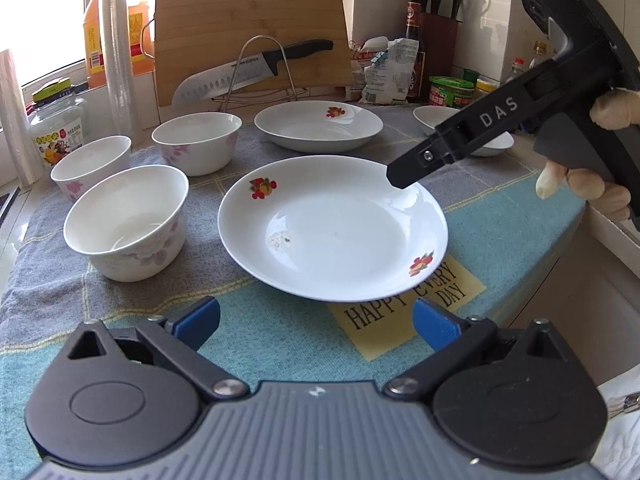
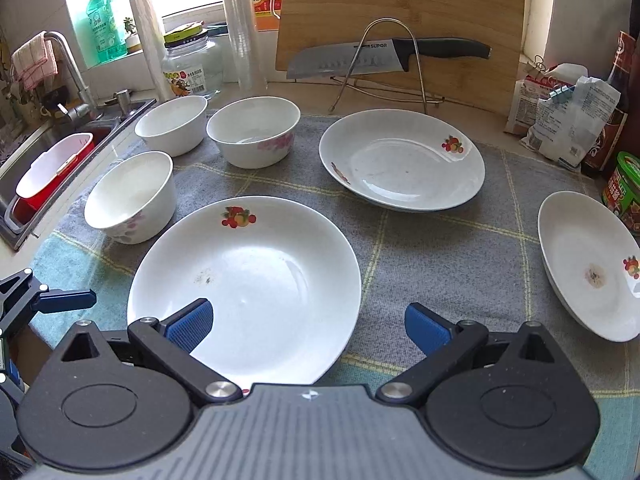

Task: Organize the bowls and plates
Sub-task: 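Grip the rim of the fruit-decal white plate with the right tool while the left tool grips the opposite rim, then lift the fruit-decal plate with both tools and carry it toward another white plate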

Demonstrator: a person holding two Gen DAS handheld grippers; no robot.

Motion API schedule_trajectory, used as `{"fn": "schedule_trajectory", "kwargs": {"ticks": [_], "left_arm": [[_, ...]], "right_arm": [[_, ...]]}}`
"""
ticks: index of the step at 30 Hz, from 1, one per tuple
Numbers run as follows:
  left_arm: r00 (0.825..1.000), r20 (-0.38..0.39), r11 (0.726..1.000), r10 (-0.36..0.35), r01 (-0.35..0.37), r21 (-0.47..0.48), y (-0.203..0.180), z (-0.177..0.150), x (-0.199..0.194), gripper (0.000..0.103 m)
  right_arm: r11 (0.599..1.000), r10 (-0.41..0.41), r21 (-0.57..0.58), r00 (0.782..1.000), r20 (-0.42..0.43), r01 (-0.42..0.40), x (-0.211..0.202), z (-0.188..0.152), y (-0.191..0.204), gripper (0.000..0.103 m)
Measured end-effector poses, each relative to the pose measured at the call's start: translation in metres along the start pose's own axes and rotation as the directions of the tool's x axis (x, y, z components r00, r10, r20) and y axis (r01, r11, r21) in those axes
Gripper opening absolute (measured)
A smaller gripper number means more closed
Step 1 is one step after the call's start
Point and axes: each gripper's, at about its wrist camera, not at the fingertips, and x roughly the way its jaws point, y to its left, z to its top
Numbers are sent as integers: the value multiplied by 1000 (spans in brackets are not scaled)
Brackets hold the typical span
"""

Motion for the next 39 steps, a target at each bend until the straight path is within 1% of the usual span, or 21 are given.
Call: {"fn": "schedule_trajectory", "kwargs": {"ticks": [3,7,10,14,17,21,26,35,39], "left_arm": [[1000,-26,1000,-9,9,17,-2,-1,9,102],[999,-44,999,-16,17,28,-5,-1,17,102],[999,-52,1000,-17,18,15,-5,0,24,102],[998,-64,1000,-3,5,21,-9,0,29,102],[997,-78,1000,-17,17,3,-8,0,33,102],[997,-81,1000,7,-4,30,-12,1,38,102],[997,-76,1000,10,-8,29,-10,5,43,102],[999,-41,998,-27,29,61,-6,4,44,102],[998,-29,996,-50,53,79,-4,4,44,102]], "right_arm": [[1000,-3,-9,1000,-9,3,0,-2,1,103],[1000,22,-19,999,-24,-23,5,-4,-3,103],[998,49,-23,998,-44,-50,11,-7,-6,103],[995,84,-54,994,-75,-89,21,-8,-7,103],[991,115,-57,989,-92,-121,29,-7,-9,103],[986,143,-71,984,-109,-151,36,-5,-10,103],[981,175,-65,976,-128,-185,46,1,-12,103],[970,204,-94,964,-168,-222,58,4,-7,103],[969,204,-101,963,-178,-224,65,7,-5,103]]}}
